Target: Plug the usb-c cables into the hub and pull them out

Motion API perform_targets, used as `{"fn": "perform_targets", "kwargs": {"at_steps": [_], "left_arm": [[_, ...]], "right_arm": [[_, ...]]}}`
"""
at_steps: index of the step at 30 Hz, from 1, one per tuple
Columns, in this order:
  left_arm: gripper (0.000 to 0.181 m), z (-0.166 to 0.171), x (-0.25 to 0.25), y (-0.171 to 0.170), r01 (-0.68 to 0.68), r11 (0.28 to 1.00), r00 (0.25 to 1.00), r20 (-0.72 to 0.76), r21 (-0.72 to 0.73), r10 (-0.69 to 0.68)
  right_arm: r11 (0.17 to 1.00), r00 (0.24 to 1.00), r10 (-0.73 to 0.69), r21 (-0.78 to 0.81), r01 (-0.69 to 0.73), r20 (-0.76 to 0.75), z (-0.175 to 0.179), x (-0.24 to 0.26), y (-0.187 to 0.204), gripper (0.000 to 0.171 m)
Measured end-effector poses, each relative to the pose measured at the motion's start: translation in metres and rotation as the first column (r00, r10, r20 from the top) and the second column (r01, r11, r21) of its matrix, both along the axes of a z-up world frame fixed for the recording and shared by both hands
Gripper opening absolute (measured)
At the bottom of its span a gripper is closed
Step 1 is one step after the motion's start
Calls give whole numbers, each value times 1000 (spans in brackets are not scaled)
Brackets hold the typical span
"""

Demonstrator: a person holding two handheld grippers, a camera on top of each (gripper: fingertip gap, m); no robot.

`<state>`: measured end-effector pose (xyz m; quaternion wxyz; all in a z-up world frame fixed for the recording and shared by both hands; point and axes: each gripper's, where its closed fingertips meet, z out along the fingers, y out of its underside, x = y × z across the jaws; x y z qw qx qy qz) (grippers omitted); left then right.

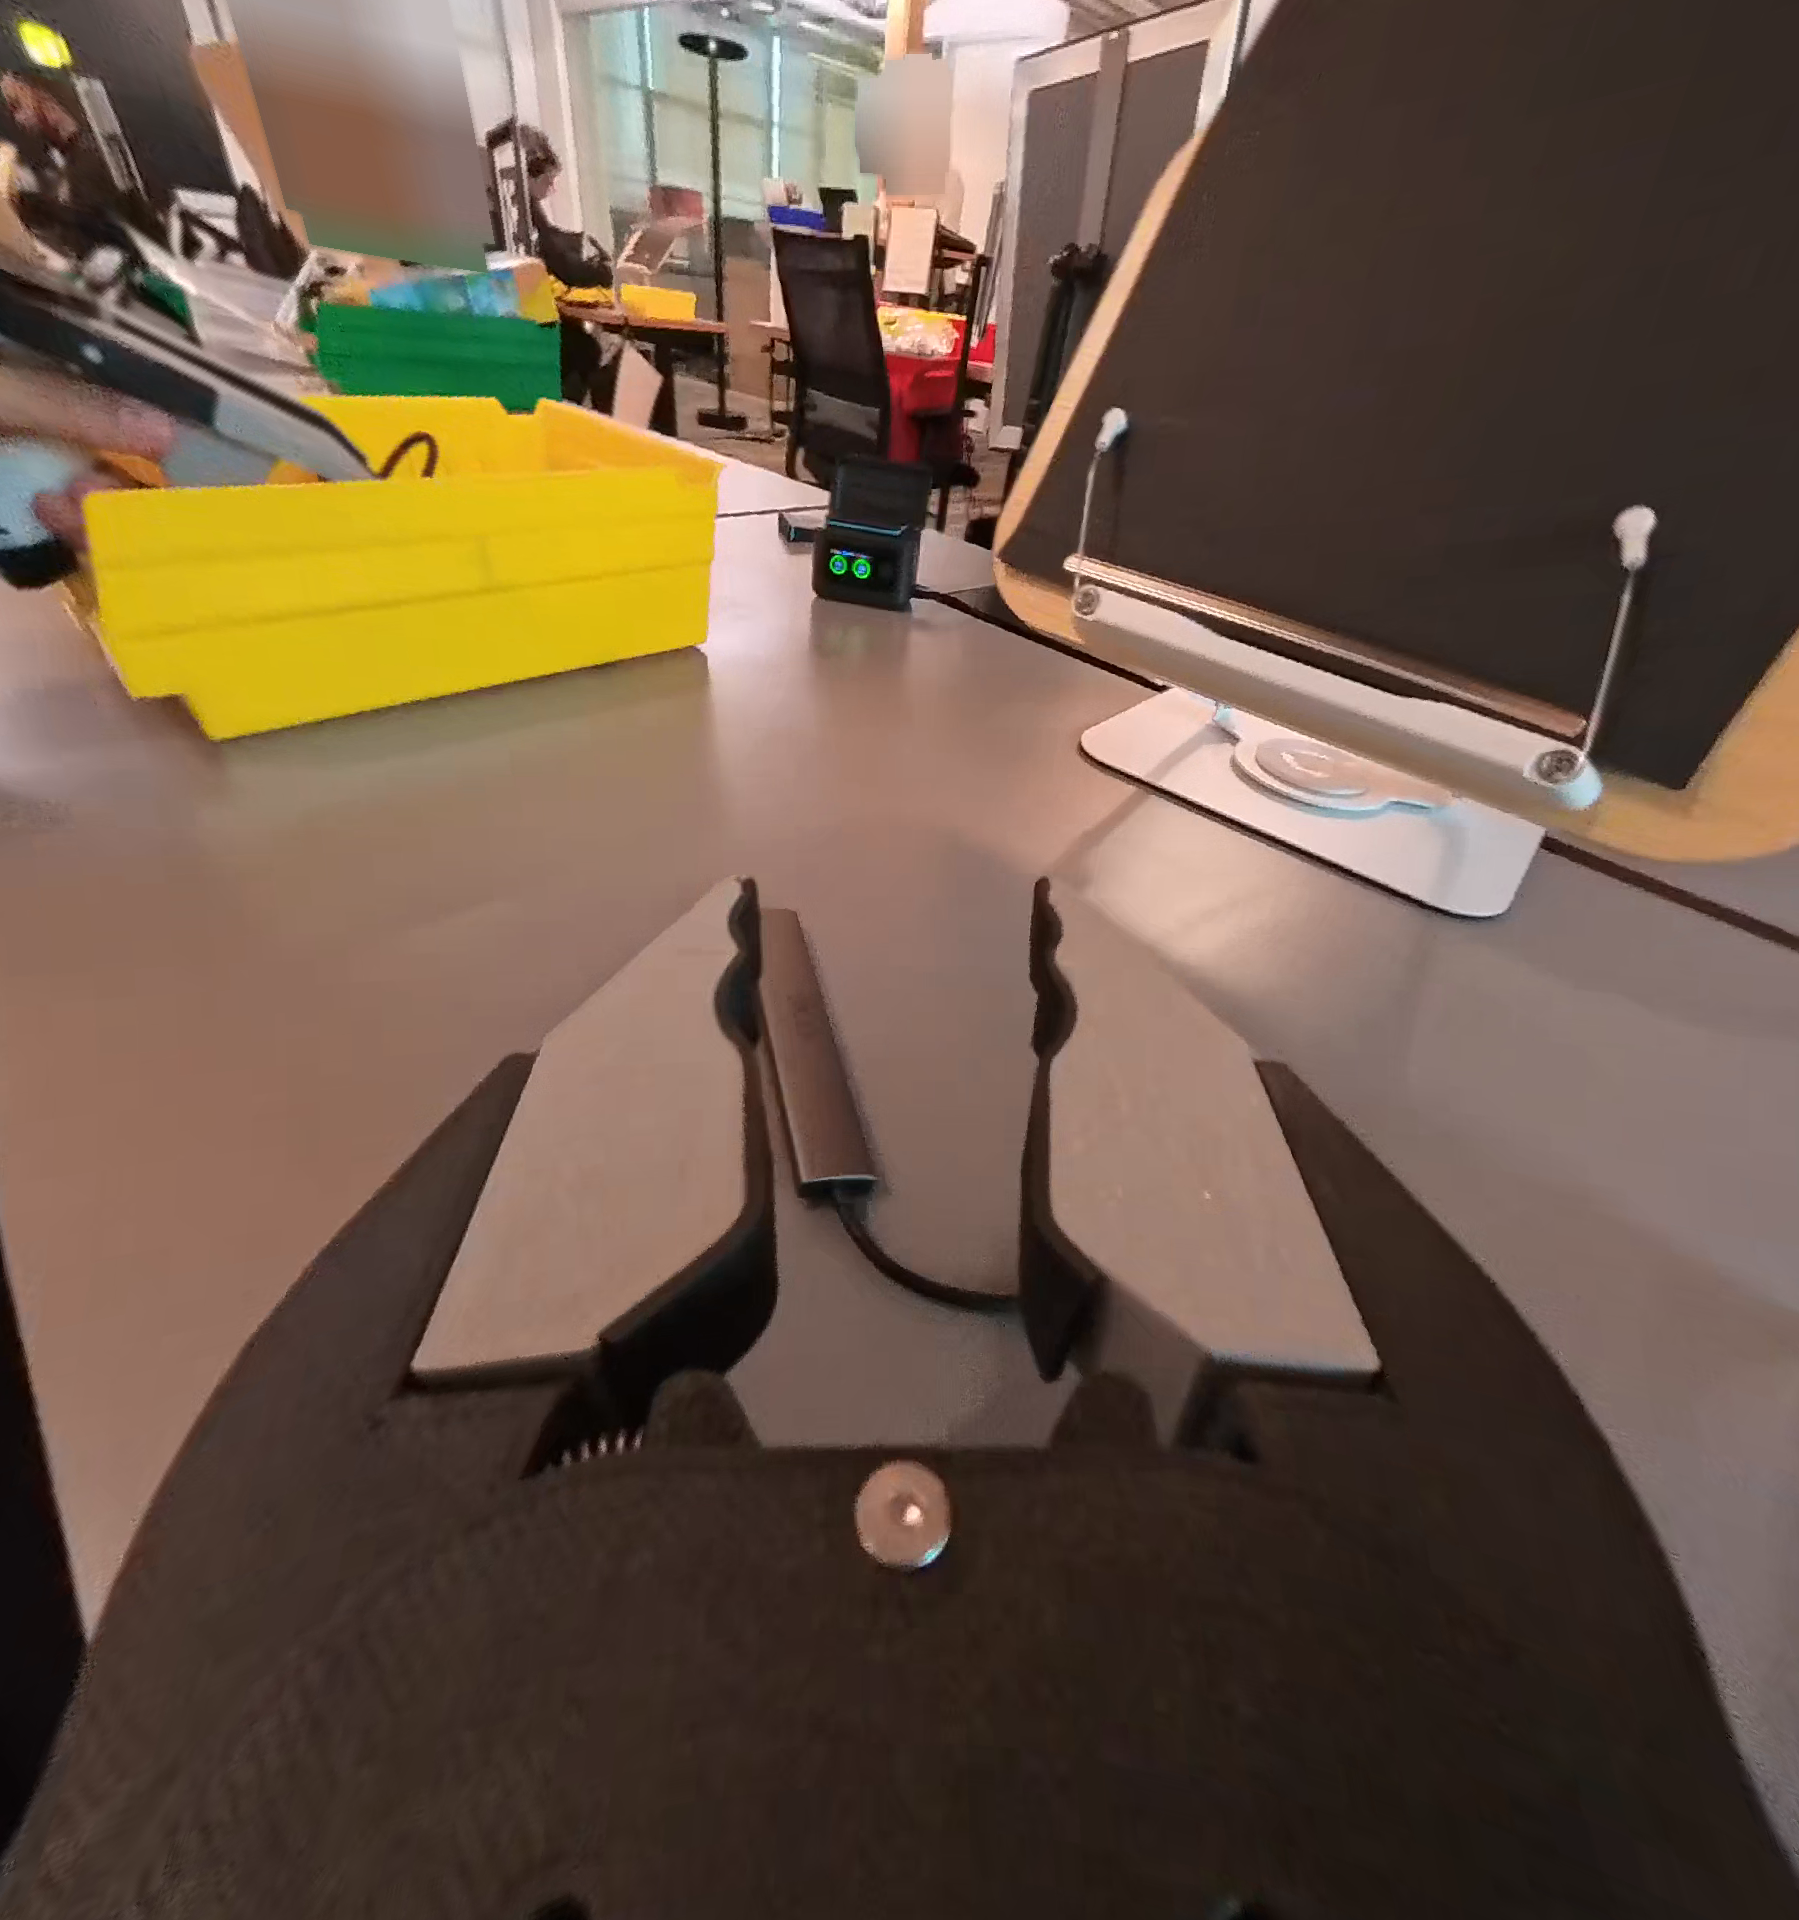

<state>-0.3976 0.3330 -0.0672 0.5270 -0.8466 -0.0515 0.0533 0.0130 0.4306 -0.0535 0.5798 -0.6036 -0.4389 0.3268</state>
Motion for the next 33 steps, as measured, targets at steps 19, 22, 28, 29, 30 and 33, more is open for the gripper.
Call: {"fn": "perform_targets", "kwargs": {"at_steps": [19, 22, 28, 29, 30, 33], "left_arm": [[59, -20, -15, 23, -142, 967, 906, -422, -211, 41], [55, -22, -18, 25, -178, 957, 847, -530, -228, 31], [1, -9, -23, 23, -145, 978, 877, -477, -151, 56], [1, 0, -25, 21, -151, 982, 883, -462, -114, 83], [0, 13, -28, 18, -156, 986, 878, -465, -58, 111], [0, 64, -27, 5, -150, 976, 862, -464, 155, 206]], "right_arm": [[999, 999, -38, -37, 38, -9, -3, 4, 10, 41], [998, 999, -43, -42, 42, -21, -1, 6, 11, 40], [998, 999, -51, -34, 50, -16, -1, 6, 12, 39], [998, 999, -52, -31, 52, -14, -1, 6, 12, 38], [998, 999, -53, -28, 53, -12, -1, 6, 12, 38], [998, 999, -51, -30, 51, -8, -2, 6, 12, 38]]}}
